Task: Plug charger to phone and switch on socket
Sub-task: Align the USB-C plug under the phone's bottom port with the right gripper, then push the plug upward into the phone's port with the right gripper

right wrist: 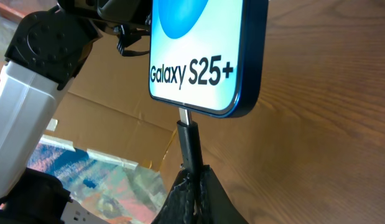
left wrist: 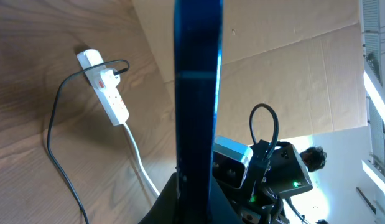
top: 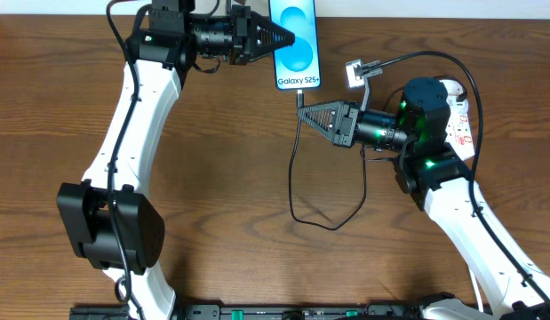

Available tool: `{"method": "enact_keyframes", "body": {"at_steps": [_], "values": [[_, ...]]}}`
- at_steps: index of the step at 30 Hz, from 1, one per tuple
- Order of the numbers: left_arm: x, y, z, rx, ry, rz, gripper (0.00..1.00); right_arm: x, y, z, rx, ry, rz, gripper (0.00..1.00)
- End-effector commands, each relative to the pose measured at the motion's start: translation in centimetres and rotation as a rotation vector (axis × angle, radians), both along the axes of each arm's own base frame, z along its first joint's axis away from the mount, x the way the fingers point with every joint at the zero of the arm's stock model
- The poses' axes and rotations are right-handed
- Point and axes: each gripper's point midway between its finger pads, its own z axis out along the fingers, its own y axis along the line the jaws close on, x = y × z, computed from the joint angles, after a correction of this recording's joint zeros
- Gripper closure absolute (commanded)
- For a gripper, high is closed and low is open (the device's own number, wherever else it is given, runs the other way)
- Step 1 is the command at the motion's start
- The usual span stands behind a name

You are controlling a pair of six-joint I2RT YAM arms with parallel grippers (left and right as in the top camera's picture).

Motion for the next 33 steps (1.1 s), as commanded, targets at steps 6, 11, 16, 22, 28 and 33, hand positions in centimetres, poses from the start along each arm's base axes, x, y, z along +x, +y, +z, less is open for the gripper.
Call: {"method": "enact_keyframes", "body": {"at_steps": [6, 11, 16, 22, 28, 33], "values": [[-1.33, -0.05, 2.06, -0.031, -0.026, -0.04, 0.93, -0.12, 0.14, 0.52, 0.006, -0.01, -0.001, 0.99], [-1.35, -0.04, 2.04, -0.031, -0.023, -0.041, 0.92, 0.04, 0.23, 0.46, 0.002, -0.012, -0.014, 0.99], [-1.47, -0.05, 2.09, -0.034, -0.022, -0.047, 0.93, 0.08, 0.22, 0.45, 0.001, -0.011, -0.016, 0.99], [-1.46, -0.04, 2.09, -0.034, -0.022, -0.047, 0.93, -0.03, 0.38, 0.45, 0.004, -0.004, -0.013, 0.99], [-1.55, -0.06, 2.13, -0.036, -0.021, -0.052, 0.93, 0.02, 0.38, 0.44, 0.003, -0.004, -0.016, 0.99], [-1.74, -0.07, 2.23, -0.042, -0.022, -0.064, 0.93, 0.07, 0.36, 0.44, 0.007, 0.008, -0.021, 0.99]]}}
